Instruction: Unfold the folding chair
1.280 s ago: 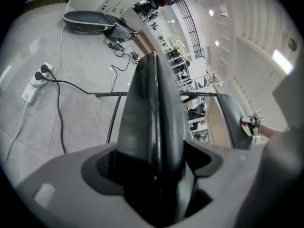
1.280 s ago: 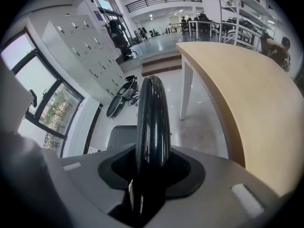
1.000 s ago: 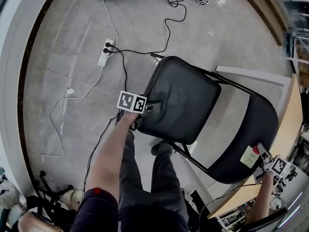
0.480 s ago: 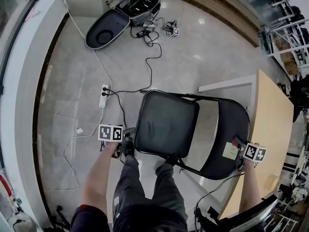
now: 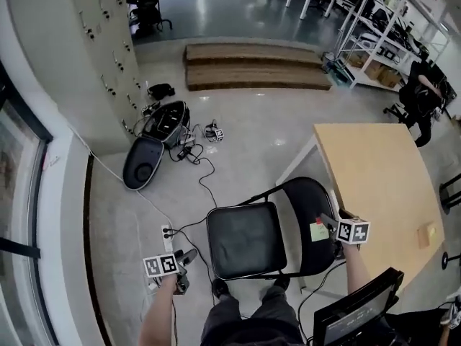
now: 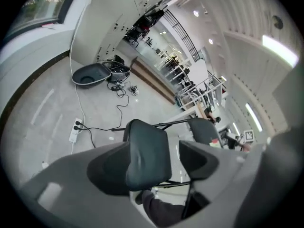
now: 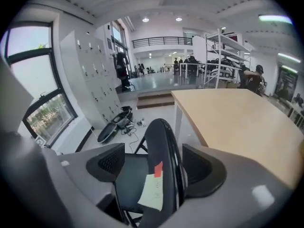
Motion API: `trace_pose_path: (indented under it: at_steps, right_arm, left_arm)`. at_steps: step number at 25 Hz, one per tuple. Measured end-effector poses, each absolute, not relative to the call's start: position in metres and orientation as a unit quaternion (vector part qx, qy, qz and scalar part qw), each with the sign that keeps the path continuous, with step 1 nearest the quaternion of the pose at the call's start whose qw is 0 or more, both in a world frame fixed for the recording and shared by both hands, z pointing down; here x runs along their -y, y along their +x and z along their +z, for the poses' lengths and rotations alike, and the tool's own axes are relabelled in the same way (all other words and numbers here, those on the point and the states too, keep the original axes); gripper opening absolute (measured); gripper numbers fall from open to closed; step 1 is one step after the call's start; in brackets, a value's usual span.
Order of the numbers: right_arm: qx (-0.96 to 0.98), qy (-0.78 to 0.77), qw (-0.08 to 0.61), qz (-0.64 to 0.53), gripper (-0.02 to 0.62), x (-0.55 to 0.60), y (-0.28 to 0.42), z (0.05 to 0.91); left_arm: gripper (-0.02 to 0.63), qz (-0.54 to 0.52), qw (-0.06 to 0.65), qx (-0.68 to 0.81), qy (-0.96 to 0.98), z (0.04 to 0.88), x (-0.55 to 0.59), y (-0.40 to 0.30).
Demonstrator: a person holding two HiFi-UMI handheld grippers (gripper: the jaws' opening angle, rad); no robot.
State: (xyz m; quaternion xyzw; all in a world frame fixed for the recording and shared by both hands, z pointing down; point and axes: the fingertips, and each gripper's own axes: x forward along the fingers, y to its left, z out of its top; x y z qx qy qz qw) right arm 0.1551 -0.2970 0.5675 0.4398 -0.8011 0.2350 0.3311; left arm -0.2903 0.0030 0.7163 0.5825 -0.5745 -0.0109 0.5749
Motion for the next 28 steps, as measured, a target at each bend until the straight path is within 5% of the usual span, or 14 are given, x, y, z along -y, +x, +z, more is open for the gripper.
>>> trace_pose_path:
  at_steps: [7, 10, 11, 12, 13, 28]
  right_arm:
    - [0.839, 0.429, 0.236, 0.236, 0.321, 0.232, 0.142, 0.504]
    - [0.859, 0.391, 0.243, 0.225, 0.075, 0.203, 0.130, 0.502]
    - [0.868, 0.370, 0.250, 0.217, 0.002, 0.197, 0.122, 0.501]
    - [0.878, 0.345, 0.254, 0.213, 0.002, 0.190, 0.113, 0.499]
    - [0.887, 0.319, 0.254, 0.216, 0.002, 0.180, 0.105, 0.495]
    - [0.904, 0.150, 0.268, 0.296, 0.002, 0.069, 0.098, 0.516]
  left_arm:
    - [0.301, -0.010, 0.515, 0.587, 0.625, 0.632, 0.015, -0.274]
    - [0.249, -0.007, 0.479, 0.603, 0.638, 0.612, 0.033, -0.261]
    - [0.170, 0.004, 0.463, 0.609, 0.644, 0.604, 0.042, -0.255]
    - [0.026, 0.022, 0.449, 0.610, 0.653, 0.594, 0.049, -0.245]
    - [0.001, 0.045, 0.436, 0.607, 0.663, 0.583, 0.051, -0.231]
    - [0.001, 0.097, 0.394, 0.564, 0.719, 0.501, 0.019, -0.050]
